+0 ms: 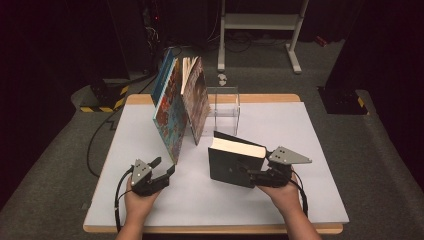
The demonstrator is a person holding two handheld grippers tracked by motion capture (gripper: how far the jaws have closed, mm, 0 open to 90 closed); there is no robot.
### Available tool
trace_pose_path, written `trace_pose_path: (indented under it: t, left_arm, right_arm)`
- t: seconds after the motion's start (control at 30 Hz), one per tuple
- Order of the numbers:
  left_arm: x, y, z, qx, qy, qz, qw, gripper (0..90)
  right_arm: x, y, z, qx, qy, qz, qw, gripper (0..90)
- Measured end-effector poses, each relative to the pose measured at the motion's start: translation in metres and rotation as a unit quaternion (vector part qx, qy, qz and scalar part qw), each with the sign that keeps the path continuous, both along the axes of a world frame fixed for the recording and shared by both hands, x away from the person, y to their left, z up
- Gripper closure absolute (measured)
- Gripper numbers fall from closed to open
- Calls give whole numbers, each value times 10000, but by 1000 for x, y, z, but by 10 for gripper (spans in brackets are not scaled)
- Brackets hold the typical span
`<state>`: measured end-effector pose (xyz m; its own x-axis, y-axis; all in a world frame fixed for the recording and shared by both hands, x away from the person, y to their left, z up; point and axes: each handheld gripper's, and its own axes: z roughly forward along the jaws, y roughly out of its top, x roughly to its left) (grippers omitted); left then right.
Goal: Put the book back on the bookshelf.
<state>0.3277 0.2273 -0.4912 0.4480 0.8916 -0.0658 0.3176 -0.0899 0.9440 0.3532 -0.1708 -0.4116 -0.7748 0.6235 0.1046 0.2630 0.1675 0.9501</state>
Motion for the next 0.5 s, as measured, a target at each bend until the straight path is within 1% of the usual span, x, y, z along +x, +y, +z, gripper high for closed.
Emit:
trace_pose_path:
  t: [0.1, 0.13, 0.23, 0.27, 0.3, 0.33, 0.37, 0.5]
  left_arm:
    - [0, 0, 0, -9, 19, 8, 10000, 365]
    - [1, 0, 0, 2, 17, 7, 10000, 366]
    - [1, 0, -1, -13, 30, 15, 10000, 367]
    - [1, 0, -1, -13, 30, 15, 10000, 368]
    - [2, 0, -2, -27, 45, 24, 10000, 368]
    - [2, 0, -2, -33, 50, 25, 10000, 369]
    - [2, 0, -2, -39, 51, 24, 10000, 372]
    - [2, 1, -2, -36, 62, 25, 10000, 373]
  right_arm:
    - [0, -2, 0, -24, -3, 100, 9999, 292]
    - [-1, -2, 1, -36, -8, 137, 9999, 320]
    - [-5, -4, -1, -40, -69, 279, 9996, 450]
    - [-6, -3, -2, -46, -104, 320, 9994, 480]
    - [-7, -2, -2, -106, -180, 288, 9994, 510]
    - [-9, 0, -2, -177, -253, 245, 9992, 526]
    - [-10, 1, -1, -209, -271, 191, 9992, 529]
    - [-12, 2, 0, -230, -254, 146, 9993, 537]
